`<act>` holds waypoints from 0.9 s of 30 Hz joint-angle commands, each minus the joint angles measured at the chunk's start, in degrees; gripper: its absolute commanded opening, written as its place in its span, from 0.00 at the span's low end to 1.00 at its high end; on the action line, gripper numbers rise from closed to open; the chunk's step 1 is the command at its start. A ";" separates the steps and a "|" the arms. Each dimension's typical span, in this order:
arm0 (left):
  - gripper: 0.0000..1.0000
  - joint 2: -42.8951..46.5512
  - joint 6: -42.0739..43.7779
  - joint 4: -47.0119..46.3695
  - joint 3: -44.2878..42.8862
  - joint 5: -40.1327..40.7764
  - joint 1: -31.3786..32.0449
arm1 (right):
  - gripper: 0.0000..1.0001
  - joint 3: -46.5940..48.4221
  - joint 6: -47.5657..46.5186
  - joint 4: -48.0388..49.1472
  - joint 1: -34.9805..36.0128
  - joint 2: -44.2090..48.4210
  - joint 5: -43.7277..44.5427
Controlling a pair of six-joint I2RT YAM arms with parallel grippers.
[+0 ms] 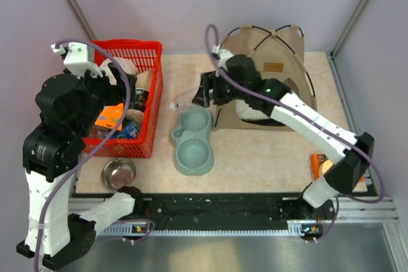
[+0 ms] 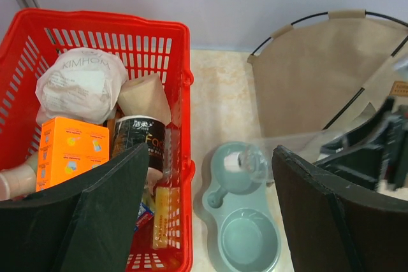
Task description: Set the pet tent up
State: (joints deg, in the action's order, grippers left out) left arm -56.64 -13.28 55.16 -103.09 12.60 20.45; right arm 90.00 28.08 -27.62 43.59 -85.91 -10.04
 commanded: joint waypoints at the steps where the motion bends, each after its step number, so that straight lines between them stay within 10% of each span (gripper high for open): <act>1: 0.83 0.57 0.89 0.04 0.69 -1.35 -0.06 | 0.36 8.34 -9.69 -11.30 7.71 -6.53 9.77; 27: 0.83 3.99 6.33 -0.75 -1.50 6.46 -0.14 | 0.33 38.32 -19.20 -34.96 18.02 -31.95 22.08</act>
State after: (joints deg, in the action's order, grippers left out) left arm -53.74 -8.84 57.36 -103.00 16.29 20.45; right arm 124.55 9.96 -59.70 59.79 -116.62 11.38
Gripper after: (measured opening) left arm 0.832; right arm 0.679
